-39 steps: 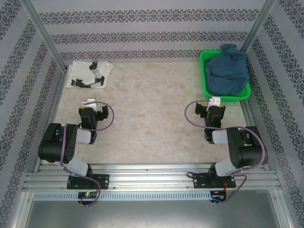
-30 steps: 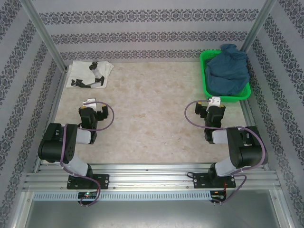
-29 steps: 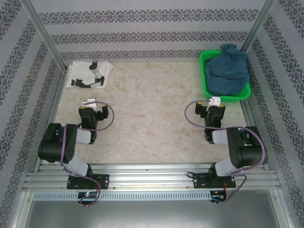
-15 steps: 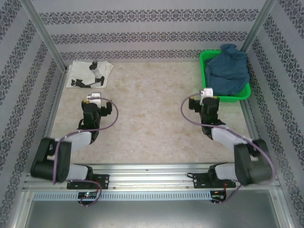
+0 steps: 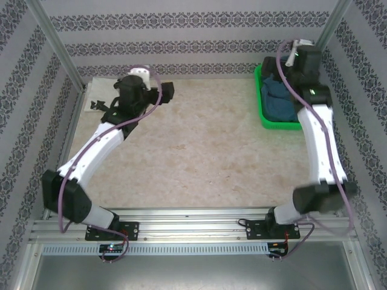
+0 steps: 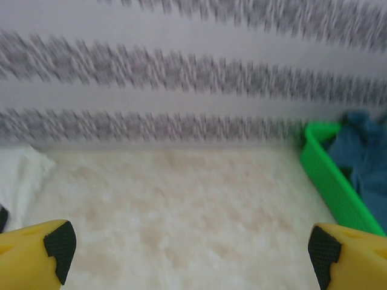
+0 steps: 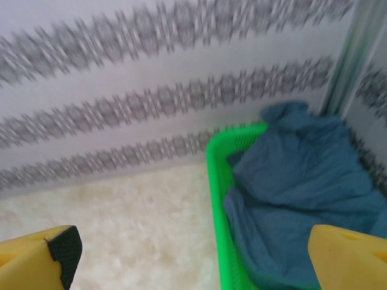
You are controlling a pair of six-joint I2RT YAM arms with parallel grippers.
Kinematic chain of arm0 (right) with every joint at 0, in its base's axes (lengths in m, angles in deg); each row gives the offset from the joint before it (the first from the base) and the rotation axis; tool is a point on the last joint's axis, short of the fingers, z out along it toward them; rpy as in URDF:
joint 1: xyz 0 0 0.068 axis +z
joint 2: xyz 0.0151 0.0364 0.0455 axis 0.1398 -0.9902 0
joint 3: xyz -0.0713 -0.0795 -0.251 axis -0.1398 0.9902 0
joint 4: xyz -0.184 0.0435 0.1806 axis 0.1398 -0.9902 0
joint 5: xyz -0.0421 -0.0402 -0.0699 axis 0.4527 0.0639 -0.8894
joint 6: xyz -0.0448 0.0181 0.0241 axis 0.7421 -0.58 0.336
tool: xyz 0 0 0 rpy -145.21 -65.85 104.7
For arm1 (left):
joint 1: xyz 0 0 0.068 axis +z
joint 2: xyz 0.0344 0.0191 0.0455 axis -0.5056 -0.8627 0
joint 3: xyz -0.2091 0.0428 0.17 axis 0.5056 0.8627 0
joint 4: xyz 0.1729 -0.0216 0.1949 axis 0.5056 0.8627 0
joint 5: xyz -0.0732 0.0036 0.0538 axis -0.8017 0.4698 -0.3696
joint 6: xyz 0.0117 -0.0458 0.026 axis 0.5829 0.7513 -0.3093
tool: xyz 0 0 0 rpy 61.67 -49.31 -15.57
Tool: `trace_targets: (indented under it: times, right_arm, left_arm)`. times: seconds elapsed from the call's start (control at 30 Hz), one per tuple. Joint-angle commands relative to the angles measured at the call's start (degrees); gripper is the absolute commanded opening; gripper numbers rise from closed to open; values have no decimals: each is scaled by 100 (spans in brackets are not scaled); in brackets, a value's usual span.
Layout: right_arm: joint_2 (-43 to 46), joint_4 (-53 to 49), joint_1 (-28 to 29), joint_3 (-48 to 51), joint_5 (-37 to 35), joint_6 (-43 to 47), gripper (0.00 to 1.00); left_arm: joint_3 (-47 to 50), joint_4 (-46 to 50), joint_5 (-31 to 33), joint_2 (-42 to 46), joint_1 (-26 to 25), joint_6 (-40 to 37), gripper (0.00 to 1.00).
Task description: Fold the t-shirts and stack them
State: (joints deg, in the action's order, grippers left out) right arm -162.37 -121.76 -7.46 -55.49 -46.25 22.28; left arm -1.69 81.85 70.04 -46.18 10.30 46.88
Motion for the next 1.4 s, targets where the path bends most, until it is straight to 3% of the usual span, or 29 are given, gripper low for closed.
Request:
trace_targets:
  times: [0.0,0.17,0.4,0.6,0.77,0.87,0.97,1.07,1.17,1.37]
  right_arm:
    - [-1348,-1619,-93,-622,-105,241,94]
    - [-3004,-2012,-490,-2206,479,-130,80]
    - [-4487,-2236,-625,-4076,392,-236,78]
    - [-5494,-2471,-770,-5191,964,-464,74]
    - [-5532,-1985,-757,-4806,1274,-670,69]
    - [-5568,-1880,-770,-4776,1256,-699,58]
    - [-5577,-1750,-770,-4802,1361,-721,38]
    - [-5494,-1844,-779,-4977,1407,-792,2]
    - [-4984,-1690,-755,-4833,1541,-853,0]
    - [-3075,-510,-444,-3728,1699,-911,0]
  left_arm:
    - [-329,1292,-395,-496,-79,299,100]
    - [-413,1252,-466,-913,-160,289,100]
    - [152,928,-543,-944,-199,354,100]
    - [699,591,-463,-800,-203,429,100]
    - [825,475,-418,-675,-184,396,100]
    - [812,467,-414,-632,-173,388,100]
    - [846,397,-454,-592,-180,362,100]
    - [963,331,-429,-493,-152,343,100]
    - [1173,133,-395,-304,-73,375,100]
    - [1357,-199,-516,9,11,472,100]
